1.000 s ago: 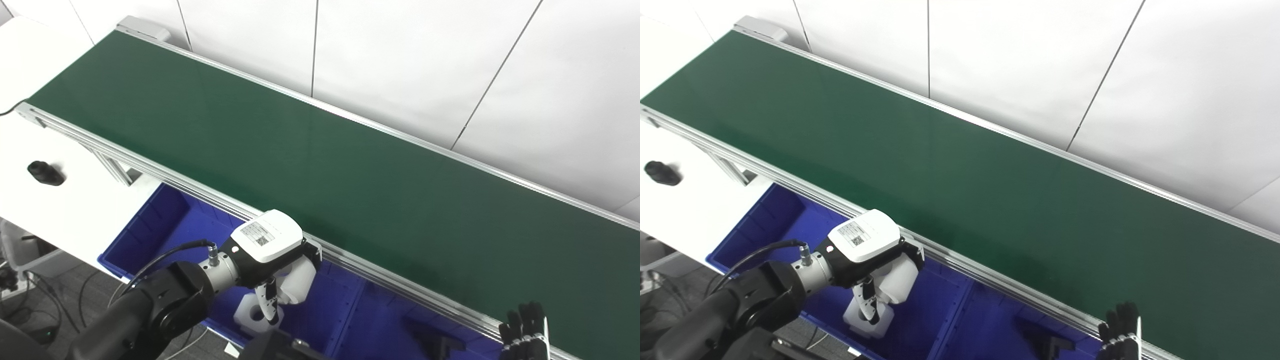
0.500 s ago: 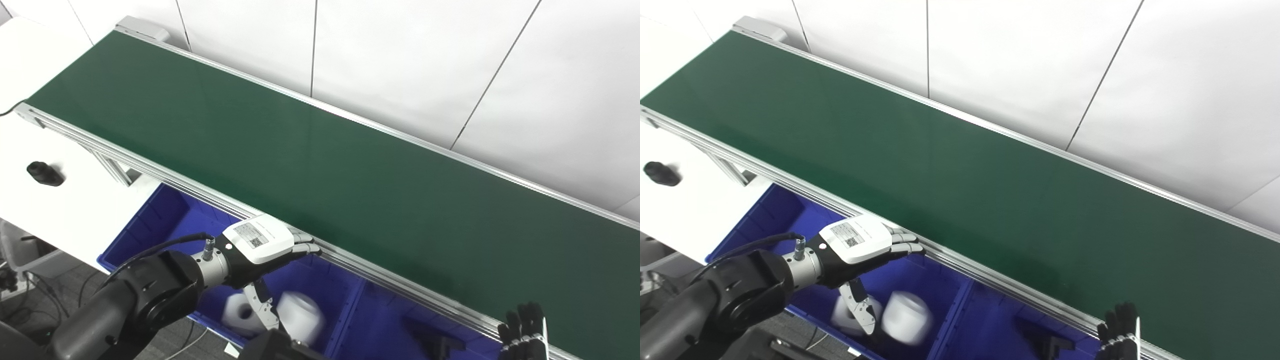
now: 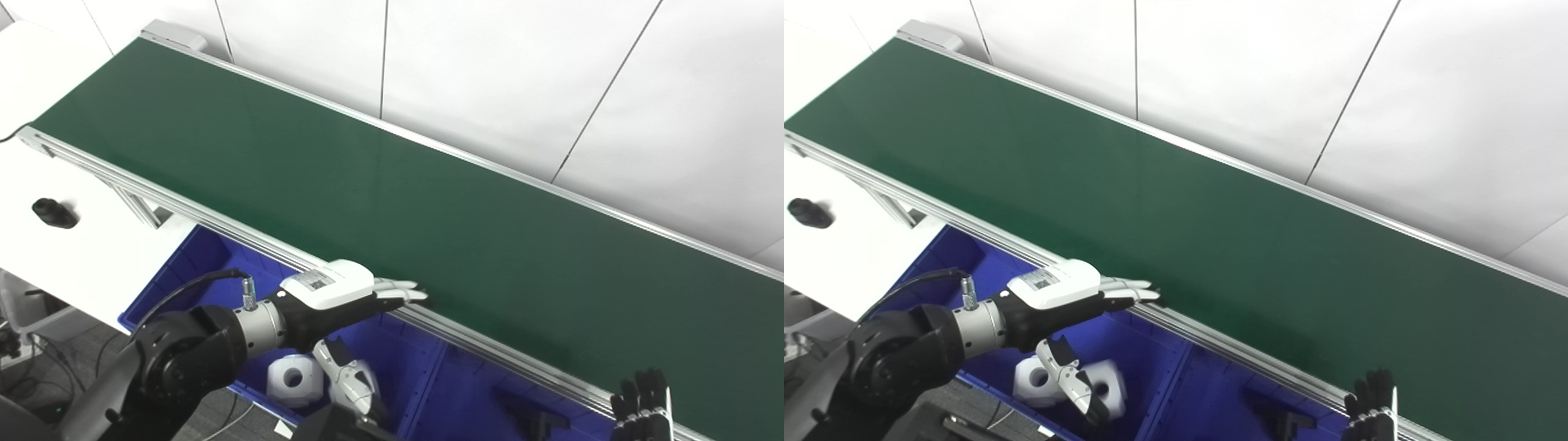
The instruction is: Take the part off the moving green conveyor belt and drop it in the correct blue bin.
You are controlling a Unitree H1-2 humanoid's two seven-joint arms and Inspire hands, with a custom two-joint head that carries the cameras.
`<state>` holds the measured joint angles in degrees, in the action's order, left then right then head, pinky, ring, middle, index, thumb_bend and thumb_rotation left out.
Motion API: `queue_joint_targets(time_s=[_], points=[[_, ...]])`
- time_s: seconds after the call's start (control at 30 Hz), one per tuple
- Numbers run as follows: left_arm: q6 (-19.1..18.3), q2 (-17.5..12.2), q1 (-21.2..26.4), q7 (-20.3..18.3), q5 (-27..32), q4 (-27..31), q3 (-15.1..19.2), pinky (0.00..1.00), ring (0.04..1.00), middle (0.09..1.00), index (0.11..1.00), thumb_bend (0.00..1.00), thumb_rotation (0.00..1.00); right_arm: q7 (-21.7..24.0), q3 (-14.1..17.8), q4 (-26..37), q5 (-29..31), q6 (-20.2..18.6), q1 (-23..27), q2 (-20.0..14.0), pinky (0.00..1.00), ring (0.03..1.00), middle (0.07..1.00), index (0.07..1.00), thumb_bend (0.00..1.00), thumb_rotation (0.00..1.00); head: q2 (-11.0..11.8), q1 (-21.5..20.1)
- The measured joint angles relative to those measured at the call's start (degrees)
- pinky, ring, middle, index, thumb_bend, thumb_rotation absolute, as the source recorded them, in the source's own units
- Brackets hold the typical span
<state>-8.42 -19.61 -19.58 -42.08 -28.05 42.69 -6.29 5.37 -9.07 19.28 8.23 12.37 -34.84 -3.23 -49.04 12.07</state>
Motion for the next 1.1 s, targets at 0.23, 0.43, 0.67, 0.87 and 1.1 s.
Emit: queue_joint_targets(time_s=[0.23,0.43,0.67,0.87,1.1], points=[[-5.32,13.27,-2.41,10.14,27.91,-1.91,9.37,1.00,1.000,1.000,1.000,0.96,0.89,-1.35,-2.05,0.35,-5.46,-0.01,-0.50,1.81,0.96,0.989,1.000,1.000,0.94,1.00,-1.15,-14.43],[-5.08,14.82,-2.50,16.94,34.57,-7.53,12.21,1.00,1.000,1.000,1.000,1.00,0.88,-2.68,-7.12,0.87,-12.75,0.03,-1.51,7.56,0.99,1.000,1.000,1.000,0.96,1.00,-2.20,-28.39],[3.43,10.37,-2.10,17.71,34.00,-9.74,8.91,1.00,1.000,1.000,1.000,1.00,0.87,-6.10,-7.83,1.33,-17.23,0.02,-1.57,7.81,1.00,1.000,1.000,1.000,0.97,1.00,-4.30,-34.99],[5.95,10.76,-2.82,19.51,33.34,-10.33,4.85,1.00,1.000,1.000,1.000,0.97,0.87,-8.62,-8.02,2.03,-18.86,0.03,-1.67,7.80,1.00,1.000,1.000,1.000,0.95,1.00,-4.66,-34.57],[7.11,13.70,-7.92,22.35,34.25,-8.27,0.23,1.00,1.000,1.000,1.000,0.92,0.89,-8.98,-8.34,3.42,-17.48,0.11,-2.91,7.35,1.00,1.000,1.000,1.000,0.97,1.00,-4.31,-29.04]])
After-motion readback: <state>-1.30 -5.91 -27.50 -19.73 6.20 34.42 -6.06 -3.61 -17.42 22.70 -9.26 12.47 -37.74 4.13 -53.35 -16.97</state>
